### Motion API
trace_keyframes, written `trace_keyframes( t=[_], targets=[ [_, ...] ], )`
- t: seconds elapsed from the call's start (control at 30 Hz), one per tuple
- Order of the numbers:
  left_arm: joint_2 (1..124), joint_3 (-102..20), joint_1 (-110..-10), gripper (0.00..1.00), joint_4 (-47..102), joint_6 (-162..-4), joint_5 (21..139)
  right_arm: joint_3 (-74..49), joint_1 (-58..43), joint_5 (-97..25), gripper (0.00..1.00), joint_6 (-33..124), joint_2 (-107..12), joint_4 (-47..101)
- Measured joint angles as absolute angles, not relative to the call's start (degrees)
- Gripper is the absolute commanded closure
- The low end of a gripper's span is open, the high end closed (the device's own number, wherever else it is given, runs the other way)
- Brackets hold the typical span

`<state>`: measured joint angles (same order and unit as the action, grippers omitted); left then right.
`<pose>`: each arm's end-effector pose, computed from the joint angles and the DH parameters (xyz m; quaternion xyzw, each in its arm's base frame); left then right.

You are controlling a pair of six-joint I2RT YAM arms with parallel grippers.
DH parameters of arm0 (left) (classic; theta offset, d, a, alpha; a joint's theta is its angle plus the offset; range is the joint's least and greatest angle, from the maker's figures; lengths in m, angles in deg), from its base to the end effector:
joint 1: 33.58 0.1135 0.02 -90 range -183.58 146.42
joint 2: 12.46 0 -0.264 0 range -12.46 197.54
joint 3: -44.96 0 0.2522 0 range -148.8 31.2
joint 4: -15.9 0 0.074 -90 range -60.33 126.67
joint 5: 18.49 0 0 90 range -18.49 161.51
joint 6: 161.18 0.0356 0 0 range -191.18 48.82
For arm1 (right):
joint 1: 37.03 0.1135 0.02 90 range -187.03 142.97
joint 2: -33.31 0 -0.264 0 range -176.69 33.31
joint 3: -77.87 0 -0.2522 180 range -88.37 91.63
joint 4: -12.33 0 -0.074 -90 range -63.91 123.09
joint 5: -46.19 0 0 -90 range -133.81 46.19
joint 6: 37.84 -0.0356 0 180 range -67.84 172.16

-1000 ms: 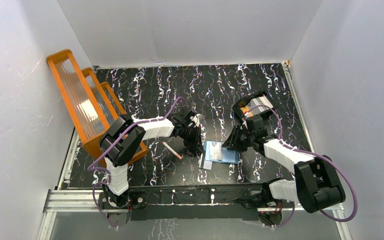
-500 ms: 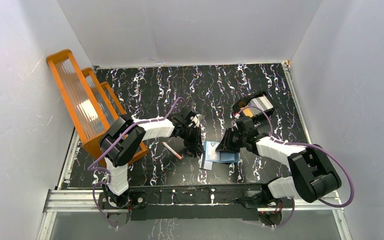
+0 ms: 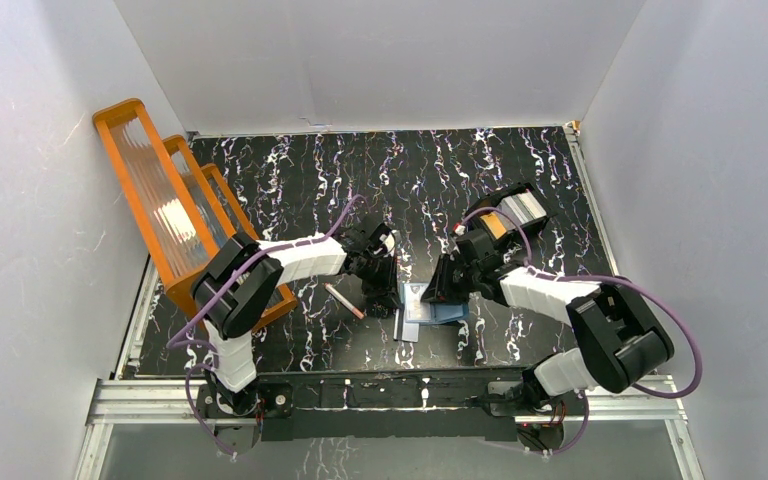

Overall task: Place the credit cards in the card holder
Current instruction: Insert the credit card into the card holder.

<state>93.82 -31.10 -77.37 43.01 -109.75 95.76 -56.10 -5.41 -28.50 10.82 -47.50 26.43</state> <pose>0.2565 -0.2662 0.1504 0.1017 0.9346 -0.3328 0.0742 0.2133 0.1423 0.1486 0.0320 0.9286 0.3072 0.2057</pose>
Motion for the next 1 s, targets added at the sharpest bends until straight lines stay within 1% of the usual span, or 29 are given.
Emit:
trace_keyframes(
  t=[0.17,0.33,0.57,0.73,0.87,1.0],
  targets=[
    [92.57,-31.24,-77.56,1.0,45.5,-108.92,93.99,-55.35,-5.26,-30.7,0.61,12.41,-45.23,30.41],
    [89.62,-31.67,-77.48,1.0,48.54,-108.09,92.72,-55.35,-6.29,-31.43,0.59,13.9,-41.82,33.16],
    [86.74,-33.2,-76.73,1.0,53.02,-107.08,90.58,-55.27,-7.05,-28.56,0.55,14.84,-40.33,33.29],
    [84.12,-34.6,-76.05,1.0,55.03,-106.69,89.66,-55.59,-7.69,-22.62,0.54,14.16,-38.78,28.16],
    [83.18,-35.52,-75.86,1.0,54.75,-106.73,89.72,-58.02,-9.04,-16.87,0.49,12.21,-38.63,21.31],
    [82.02,-35.37,-75.66,1.0,52.25,-107.06,90.77,-61.25,-10.49,-11.99,0.48,10.25,-38.52,16.11]
  ],
)
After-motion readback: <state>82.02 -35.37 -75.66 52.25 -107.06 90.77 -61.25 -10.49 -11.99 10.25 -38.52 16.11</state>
